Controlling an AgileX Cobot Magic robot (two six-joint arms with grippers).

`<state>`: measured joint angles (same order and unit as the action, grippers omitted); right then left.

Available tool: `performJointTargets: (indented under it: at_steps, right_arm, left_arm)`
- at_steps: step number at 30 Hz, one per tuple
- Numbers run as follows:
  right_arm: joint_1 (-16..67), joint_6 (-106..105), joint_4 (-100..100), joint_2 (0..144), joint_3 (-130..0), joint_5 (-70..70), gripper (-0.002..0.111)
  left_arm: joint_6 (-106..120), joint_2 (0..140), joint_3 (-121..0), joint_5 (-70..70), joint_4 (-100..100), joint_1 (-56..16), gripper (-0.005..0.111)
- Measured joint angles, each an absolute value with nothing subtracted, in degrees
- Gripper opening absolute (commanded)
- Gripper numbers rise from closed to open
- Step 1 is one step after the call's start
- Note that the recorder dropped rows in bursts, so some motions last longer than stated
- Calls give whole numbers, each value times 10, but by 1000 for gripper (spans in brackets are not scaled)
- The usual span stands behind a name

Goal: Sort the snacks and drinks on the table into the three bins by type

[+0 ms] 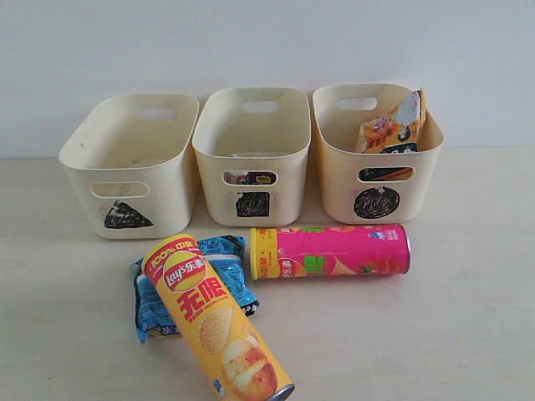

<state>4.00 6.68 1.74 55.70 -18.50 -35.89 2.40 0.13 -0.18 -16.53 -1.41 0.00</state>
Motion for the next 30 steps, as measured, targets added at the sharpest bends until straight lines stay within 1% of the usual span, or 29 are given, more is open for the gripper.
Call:
performJointTargets:
  at_steps: [4, 11, 21, 24, 26, 27, 28, 29, 30]
  right_arm:
    - [40, 68, 15, 504, -162, -341, 0]
    - [40, 51, 15, 351, -124, -280, 0]
    - [40, 86, 15, 145, -101, -67, 0]
    - [40, 105, 15, 88, -101, 7, 0]
    - [40, 112, 15, 68, -101, 51, 0]
    - [40, 114, 15, 62, -101, 77, 0]
    - [40, 117, 15, 62, -100, 91, 0]
    - [40, 119, 15, 62, -92, 100, 0]
    - [40, 121, 15, 62, -86, 100, 0]
  left_arm:
    - [24, 1, -2, -165, -14, 0, 4]
    - [24, 1, -2, -165, -14, 0, 4]
    - [24, 1, -2, -150, -14, 0, 4]
    - [24, 1, -2, -100, -37, 0, 4]
    - [24, 1, -2, -38, -79, 0, 4]
    - [24, 1, -2, 18, -105, 0, 4]
    - [24, 1, -2, 42, -111, 0, 4]
    - [22, 1, -2, 100, -119, 0, 4]
    - [19, 1, -2, 129, -120, 0, 4]
